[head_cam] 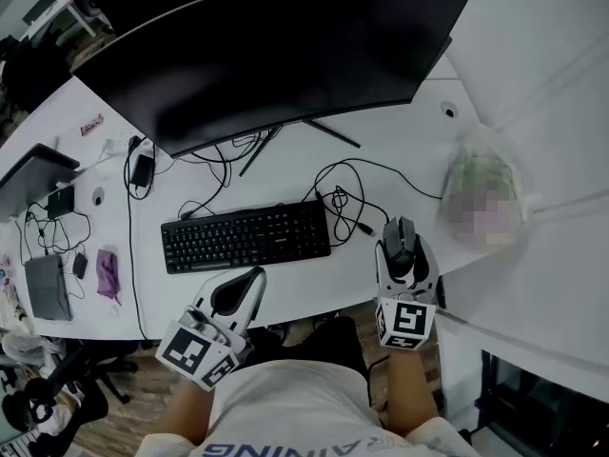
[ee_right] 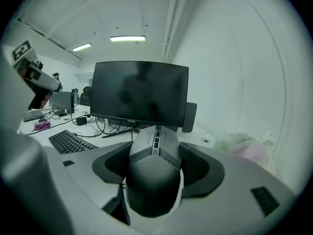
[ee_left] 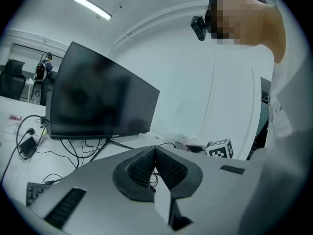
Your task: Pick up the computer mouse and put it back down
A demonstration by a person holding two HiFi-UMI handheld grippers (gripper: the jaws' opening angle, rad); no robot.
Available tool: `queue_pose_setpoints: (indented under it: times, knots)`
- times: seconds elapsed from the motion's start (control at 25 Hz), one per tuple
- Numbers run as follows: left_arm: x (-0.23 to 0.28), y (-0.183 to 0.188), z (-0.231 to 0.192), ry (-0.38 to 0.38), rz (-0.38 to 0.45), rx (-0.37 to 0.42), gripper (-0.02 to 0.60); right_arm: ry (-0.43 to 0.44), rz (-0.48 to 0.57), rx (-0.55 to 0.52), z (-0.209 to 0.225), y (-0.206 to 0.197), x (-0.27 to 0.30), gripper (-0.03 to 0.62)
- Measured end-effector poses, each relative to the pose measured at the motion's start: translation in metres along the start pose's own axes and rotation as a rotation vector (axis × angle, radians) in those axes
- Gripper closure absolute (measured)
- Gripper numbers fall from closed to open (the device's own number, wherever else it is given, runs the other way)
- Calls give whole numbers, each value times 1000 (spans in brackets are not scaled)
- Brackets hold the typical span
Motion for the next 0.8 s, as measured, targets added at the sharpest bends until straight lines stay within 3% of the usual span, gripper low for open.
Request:
queue_pose_setpoints:
  times: [0.8]
  knots:
    - [-51,53,-3,-94,207,133,577,-100,238,-65,-28,102,-80,284]
Point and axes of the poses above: the fingertips, and each gripper's own axes: x forward along the fingers, z to its right, y out of its top, the point moved 9 cm from there along -x, backward along the fingers
